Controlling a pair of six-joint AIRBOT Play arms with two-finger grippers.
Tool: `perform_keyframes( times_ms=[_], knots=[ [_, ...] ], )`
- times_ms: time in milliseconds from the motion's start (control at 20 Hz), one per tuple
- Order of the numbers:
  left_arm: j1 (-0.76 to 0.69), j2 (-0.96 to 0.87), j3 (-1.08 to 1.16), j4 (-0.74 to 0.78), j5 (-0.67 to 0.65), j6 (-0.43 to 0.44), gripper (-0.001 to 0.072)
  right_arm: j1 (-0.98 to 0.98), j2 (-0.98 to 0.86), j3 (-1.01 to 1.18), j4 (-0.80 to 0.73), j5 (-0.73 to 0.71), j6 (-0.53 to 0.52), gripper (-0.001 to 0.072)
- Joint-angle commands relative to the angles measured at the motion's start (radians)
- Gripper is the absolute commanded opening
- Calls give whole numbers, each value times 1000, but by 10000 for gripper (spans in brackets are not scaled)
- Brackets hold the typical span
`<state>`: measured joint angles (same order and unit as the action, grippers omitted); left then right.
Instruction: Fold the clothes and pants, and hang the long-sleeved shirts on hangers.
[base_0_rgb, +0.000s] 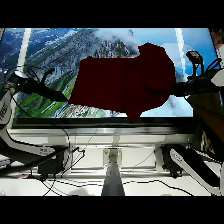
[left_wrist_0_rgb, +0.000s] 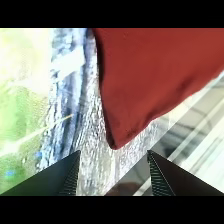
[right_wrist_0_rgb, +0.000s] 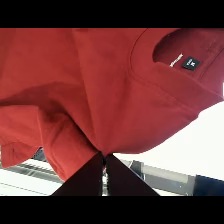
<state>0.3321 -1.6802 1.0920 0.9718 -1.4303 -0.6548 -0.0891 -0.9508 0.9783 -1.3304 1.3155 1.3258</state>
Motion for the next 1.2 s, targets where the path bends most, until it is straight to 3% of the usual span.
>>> perform_keyframes(
  times_ms=[0,200,300,350,400,500,550,700,900,1150],
  knots=[
    [13,-24,-4,27,27,-99,469,0,1,1,0,-3,0,11],
    [-49,-84,-5,-42,13,-105,458,0,1,1,0,-3,0,11],
    [-82,-97,-5,-29,15,-99,339,0,1,1,0,-3,0,10],
    [-93,-100,-5,-31,24,-98,339,0,1,1,0,-3,0,11],
    [-101,-101,-4,-30,33,-98,296,0,1,1,0,-3,0,10],
    [-104,-101,0,-31,36,-97,67,0,1,1,0,-3,0,11],
    [-103,-100,2,-31,31,-98,16,0,1,1,0,-3,0,11],
    [-103,-94,35,-34,-41,-104,14,0,3,2,15,-13,-1,10],
    [-92,-10,189,-92,-156,-224,14,0,5,108,43,-29,-5,10],
    [-19,257,425,-377,-113,-293,14,0,6,421,43,-42,-12,10]
  ],
)
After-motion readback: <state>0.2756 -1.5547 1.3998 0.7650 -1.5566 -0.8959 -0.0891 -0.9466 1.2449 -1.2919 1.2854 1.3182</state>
